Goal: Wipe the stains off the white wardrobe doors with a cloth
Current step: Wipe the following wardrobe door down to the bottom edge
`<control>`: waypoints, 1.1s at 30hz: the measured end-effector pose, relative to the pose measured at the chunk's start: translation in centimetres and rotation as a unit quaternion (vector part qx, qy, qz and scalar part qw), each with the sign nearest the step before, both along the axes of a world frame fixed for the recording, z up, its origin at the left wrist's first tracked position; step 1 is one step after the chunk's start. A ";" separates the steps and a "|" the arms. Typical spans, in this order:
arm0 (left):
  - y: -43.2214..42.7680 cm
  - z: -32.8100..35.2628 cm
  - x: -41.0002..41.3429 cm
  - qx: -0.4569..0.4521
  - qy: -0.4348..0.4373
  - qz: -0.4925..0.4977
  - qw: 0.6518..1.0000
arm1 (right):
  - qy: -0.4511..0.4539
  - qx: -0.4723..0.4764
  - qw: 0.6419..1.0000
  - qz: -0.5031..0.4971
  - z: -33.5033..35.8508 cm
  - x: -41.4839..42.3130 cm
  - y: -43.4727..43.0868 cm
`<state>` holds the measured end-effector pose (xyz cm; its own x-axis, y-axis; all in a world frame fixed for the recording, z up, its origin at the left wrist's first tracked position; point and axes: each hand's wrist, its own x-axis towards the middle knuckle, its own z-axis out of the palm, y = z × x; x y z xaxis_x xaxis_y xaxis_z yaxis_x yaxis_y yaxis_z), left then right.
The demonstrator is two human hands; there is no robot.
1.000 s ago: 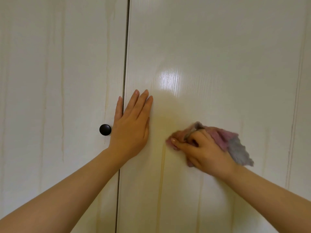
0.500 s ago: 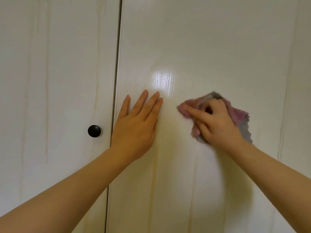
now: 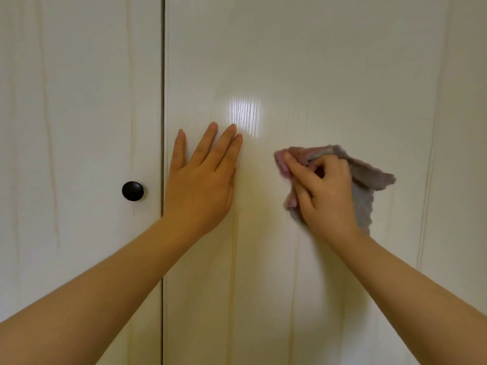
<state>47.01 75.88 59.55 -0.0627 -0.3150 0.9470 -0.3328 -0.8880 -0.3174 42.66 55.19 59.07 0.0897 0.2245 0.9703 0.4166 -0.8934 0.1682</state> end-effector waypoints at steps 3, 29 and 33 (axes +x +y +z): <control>-0.4 -0.5 -0.5 -0.001 0.018 0.001 1.000 | 0.159 -0.140 0.976 0.049 -1.2 -1.8 -1.1; -7.2 -1.5 -2.5 -0.042 0.044 0.074 0.995 | 0.053 -0.232 0.971 -0.001 0.9 -1.3 -11.5; -8.1 -1.5 -2.8 -0.062 0.040 0.068 0.995 | -0.052 -0.035 0.998 -0.023 5.0 -1.2 -12.0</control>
<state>44.21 67.78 58.02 0.0501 -0.1964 0.9793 -0.2261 -0.9573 -0.1804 41.42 43.16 64.03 0.0022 0.2890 0.9573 0.3519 -0.8963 0.2698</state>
